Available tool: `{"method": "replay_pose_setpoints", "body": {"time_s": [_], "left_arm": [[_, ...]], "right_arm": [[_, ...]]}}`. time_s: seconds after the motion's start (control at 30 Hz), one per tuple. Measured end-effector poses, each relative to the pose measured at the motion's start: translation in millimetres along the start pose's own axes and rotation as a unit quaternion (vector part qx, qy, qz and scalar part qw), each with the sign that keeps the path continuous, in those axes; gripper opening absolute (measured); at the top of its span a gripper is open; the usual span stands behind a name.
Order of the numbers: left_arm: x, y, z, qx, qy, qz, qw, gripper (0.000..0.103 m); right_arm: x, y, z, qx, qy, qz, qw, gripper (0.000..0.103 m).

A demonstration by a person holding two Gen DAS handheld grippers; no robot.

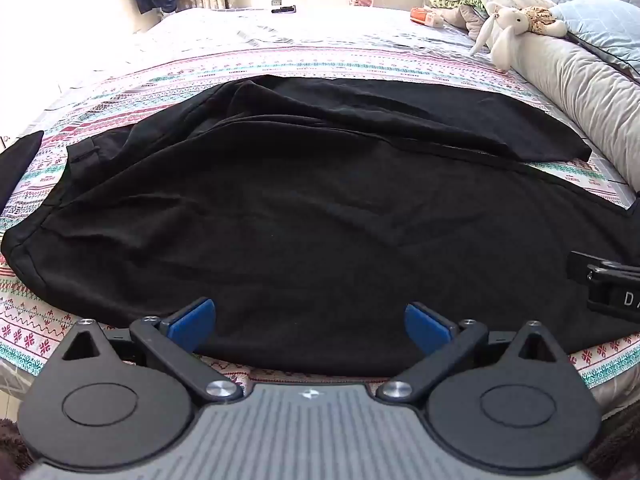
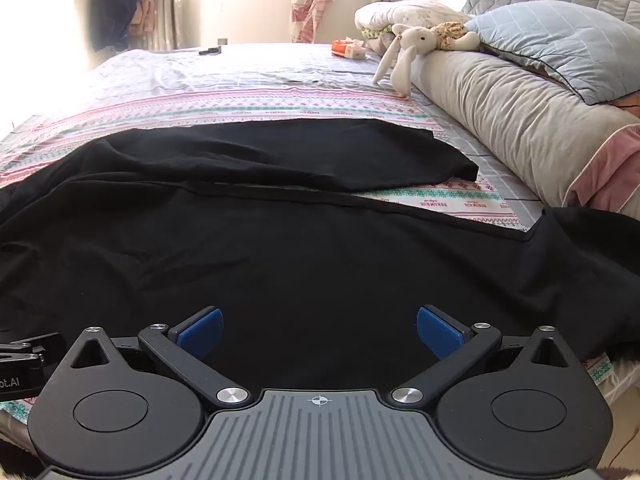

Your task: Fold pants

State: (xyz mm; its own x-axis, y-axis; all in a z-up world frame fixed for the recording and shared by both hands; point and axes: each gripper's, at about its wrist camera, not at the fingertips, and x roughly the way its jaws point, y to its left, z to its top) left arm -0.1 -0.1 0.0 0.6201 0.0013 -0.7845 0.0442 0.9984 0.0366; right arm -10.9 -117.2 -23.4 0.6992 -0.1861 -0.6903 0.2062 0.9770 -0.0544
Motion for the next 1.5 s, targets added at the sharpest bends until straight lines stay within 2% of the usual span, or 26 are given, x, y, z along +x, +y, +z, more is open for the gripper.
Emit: {"method": "replay_pose_setpoints", "body": {"time_s": [1.5], "left_arm": [[5.1,3.2,-0.6,-0.007,0.005,-0.008,0.9999,0.103]], "right_arm": [[8.4,2.4,-3.1,0.000,0.014,0.008,1.000,0.103]]}}
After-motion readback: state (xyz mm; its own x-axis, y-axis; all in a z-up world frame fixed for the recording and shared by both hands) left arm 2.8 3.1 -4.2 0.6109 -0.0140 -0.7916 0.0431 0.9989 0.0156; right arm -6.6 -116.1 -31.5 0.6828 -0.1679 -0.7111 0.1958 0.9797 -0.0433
